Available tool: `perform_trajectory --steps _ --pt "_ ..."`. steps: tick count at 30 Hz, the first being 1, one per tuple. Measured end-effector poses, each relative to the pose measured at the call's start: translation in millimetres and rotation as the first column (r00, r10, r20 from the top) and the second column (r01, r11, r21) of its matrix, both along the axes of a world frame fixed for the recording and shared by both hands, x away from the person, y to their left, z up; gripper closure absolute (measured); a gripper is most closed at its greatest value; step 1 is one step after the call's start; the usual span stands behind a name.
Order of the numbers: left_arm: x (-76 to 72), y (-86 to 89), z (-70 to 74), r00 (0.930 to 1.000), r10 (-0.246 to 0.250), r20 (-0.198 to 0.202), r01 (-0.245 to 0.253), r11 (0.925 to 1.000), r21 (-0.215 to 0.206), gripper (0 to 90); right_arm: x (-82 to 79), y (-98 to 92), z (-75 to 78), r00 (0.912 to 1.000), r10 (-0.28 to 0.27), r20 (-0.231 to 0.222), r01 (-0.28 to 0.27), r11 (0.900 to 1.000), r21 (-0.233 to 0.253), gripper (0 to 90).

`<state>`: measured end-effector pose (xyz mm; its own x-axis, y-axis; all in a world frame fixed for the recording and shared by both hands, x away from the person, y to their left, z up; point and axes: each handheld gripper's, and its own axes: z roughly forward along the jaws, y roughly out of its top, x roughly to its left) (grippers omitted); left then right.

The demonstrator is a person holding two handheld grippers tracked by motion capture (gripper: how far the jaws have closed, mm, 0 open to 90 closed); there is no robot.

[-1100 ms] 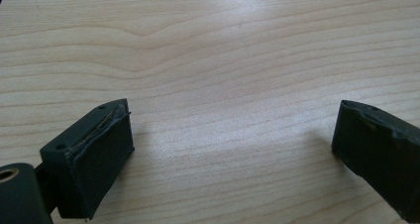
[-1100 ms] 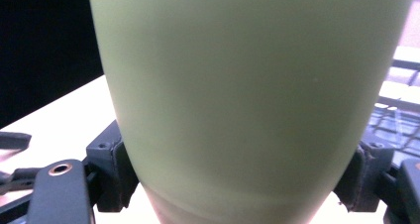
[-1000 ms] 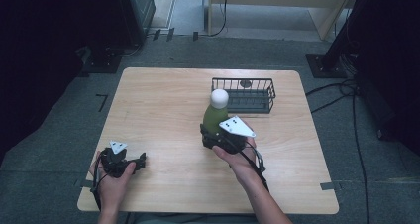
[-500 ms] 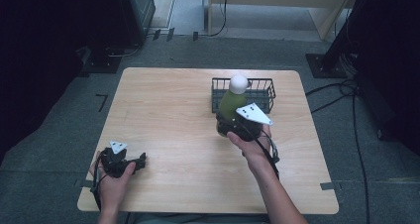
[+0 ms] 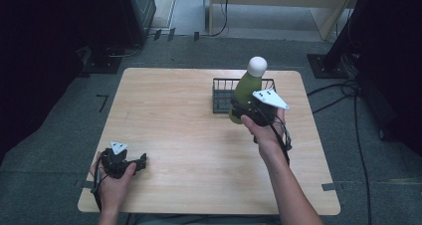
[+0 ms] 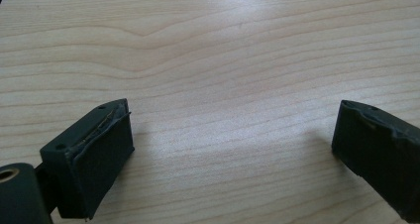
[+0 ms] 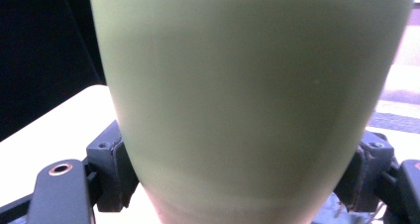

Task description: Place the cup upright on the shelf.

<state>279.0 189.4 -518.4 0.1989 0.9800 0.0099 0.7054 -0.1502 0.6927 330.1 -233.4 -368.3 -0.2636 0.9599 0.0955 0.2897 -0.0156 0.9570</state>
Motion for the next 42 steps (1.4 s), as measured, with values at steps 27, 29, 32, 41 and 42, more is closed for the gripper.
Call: perform_trajectory --steps 27,29,32,41,42 --pt "0.0 0.0 0.0 1.0000 0.000 -0.001 0.000 1.0000 0.000 2.9 66.4 -15.8 19.9 0.9899 -0.140 0.026 0.141 0.989 -0.050 20.3" --pt "0.0 0.0 0.0 1.0000 0.000 -0.001 0.000 1.0000 0.000 2.9 71.8 -15.9 20.3 0.9895 -0.142 0.030 0.143 0.988 -0.061 20.3" --pt "0.0 0.0 0.0 1.0000 0.000 -0.001 0.000 1.0000 -0.001 2.9 79.4 -16.3 19.8 0.9880 -0.153 0.023 0.154 0.986 -0.059 20.3" --pt "0.0 0.0 0.0 1.0000 0.000 -0.001 0.000 1.0000 -0.001 2.9 96.6 -19.4 17.6 0.9854 -0.170 0.010 0.170 0.984 -0.060 20.3" --pt "0.0 0.0 0.0 1.0000 0.000 -0.001 0.000 1.0000 0.000 2.9 99.6 -19.4 17.2 0.9850 -0.172 0.008 0.172 0.983 -0.061 20.3"
